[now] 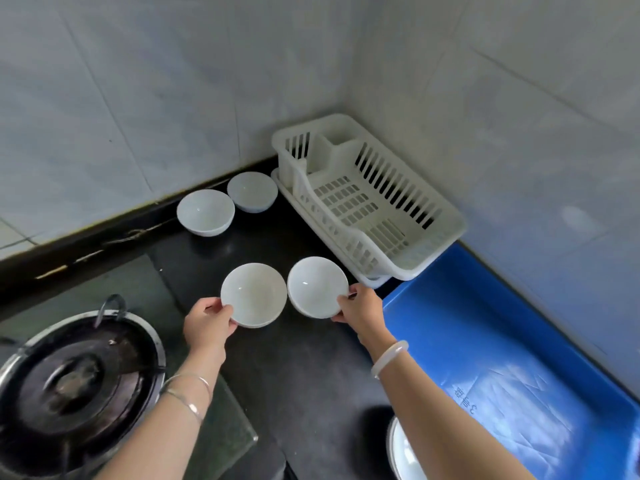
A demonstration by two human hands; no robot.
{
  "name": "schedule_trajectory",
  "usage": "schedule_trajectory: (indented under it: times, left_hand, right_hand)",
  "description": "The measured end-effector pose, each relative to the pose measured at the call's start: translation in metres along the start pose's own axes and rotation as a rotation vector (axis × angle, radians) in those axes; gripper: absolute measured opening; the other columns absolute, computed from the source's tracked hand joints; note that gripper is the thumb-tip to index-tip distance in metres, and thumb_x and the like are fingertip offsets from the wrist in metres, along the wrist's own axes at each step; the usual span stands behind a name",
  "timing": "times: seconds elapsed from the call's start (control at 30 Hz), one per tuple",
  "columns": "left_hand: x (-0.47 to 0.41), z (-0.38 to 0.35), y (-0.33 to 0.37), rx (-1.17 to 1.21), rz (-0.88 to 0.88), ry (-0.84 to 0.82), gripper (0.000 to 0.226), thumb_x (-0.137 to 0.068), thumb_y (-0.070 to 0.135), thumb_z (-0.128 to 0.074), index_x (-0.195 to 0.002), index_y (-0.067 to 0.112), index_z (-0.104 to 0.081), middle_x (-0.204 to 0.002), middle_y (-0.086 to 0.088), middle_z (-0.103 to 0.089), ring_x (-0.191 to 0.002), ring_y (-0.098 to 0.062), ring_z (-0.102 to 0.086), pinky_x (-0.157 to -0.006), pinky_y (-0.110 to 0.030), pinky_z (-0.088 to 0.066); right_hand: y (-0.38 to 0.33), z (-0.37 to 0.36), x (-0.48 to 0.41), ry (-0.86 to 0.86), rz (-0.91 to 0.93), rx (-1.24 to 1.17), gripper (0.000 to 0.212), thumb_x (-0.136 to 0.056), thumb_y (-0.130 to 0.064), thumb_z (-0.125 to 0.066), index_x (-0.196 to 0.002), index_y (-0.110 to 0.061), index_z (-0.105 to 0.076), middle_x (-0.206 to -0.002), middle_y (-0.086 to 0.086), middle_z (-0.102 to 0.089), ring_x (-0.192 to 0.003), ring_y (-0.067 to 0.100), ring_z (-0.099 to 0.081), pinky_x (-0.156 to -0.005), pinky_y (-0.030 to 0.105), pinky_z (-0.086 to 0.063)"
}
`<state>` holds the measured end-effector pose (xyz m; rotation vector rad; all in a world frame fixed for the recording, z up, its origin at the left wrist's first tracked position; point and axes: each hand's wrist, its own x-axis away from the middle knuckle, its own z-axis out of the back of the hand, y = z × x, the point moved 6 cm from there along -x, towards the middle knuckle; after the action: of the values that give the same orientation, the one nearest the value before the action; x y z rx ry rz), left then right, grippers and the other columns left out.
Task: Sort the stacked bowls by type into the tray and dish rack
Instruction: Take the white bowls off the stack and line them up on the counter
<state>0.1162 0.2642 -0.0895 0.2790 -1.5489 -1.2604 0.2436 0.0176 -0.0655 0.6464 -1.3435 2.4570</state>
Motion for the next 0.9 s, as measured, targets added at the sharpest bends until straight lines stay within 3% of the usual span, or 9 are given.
schedule_trajectory:
  times: [0.13,0.33,0.6,0.73,0.8,0.9]
  left_hand:
    - [-0.028,0.001,0.005,0.073,0.027,0.043,0.019,-0.082,-0.004,-0.058,-0.098,0.007,-0.060,-0.103,-0.014,-0.062,-0.092,-0.029,-0.061,-0.075,-0.033,-0.052]
    - [-0.054,0.000,0.016,0.138,0.044,0.088,0.020,-0.082,-0.004,-0.058,-0.097,0.008,-0.060,-0.102,-0.012,-0.063,-0.093,-0.029,-0.062,-0.077,-0.033,-0.053]
    - [-0.070,-0.004,0.019,0.185,0.062,0.090,0.018,-0.082,-0.003,-0.059,-0.096,0.008,-0.058,-0.106,-0.014,-0.064,-0.099,-0.031,-0.064,-0.078,-0.032,-0.053]
    - [-0.070,-0.006,0.017,0.218,0.083,0.059,0.021,-0.086,0.000,-0.057,-0.106,0.008,-0.056,-0.115,-0.015,-0.061,-0.104,-0.032,-0.062,-0.083,-0.035,-0.053]
    - [-0.068,-0.009,0.014,0.218,0.115,0.002,0.029,-0.090,0.005,-0.054,-0.118,0.011,-0.052,-0.117,-0.011,-0.058,-0.104,-0.032,-0.062,-0.084,-0.036,-0.053]
    - [-0.061,-0.015,0.008,0.281,0.168,-0.063,0.038,-0.091,0.007,-0.053,-0.128,0.016,-0.047,-0.118,-0.007,-0.053,-0.108,-0.032,-0.060,-0.087,-0.037,-0.053]
  right_hand:
    - [-0.011,-0.029,-0.033,0.001,-0.050,-0.053,0.018,-0.089,-0.004,-0.057,-0.105,-0.010,-0.051,-0.106,0.008,-0.054,-0.069,0.014,-0.061,-0.065,0.034,-0.061]
    - [-0.029,-0.060,-0.063,0.022,-0.051,-0.083,0.015,-0.088,-0.001,-0.054,-0.098,-0.011,-0.050,-0.101,0.004,-0.050,-0.062,0.013,-0.056,-0.068,0.038,-0.061]
    - [-0.044,-0.078,-0.078,0.019,-0.047,-0.112,0.012,-0.088,0.000,-0.052,-0.092,-0.012,-0.049,-0.104,0.006,-0.050,-0.067,0.012,-0.054,-0.053,0.024,-0.057]
    - [-0.041,-0.085,-0.071,-0.048,-0.117,-0.238,0.025,-0.090,-0.004,-0.053,-0.114,-0.011,-0.048,-0.112,0.008,-0.053,-0.087,0.022,-0.063,-0.051,0.020,-0.056]
    - [-0.033,-0.092,-0.063,-0.114,-0.182,-0.333,0.040,-0.092,-0.008,-0.054,-0.130,-0.013,-0.042,-0.110,0.013,-0.061,-0.088,0.023,-0.068,-0.062,0.025,-0.059]
    - [-0.023,-0.102,-0.053,-0.184,-0.233,-0.485,0.049,-0.094,-0.013,-0.054,-0.139,-0.017,-0.035,-0.106,0.014,-0.064,-0.085,0.022,-0.071,-0.080,0.033,-0.059]
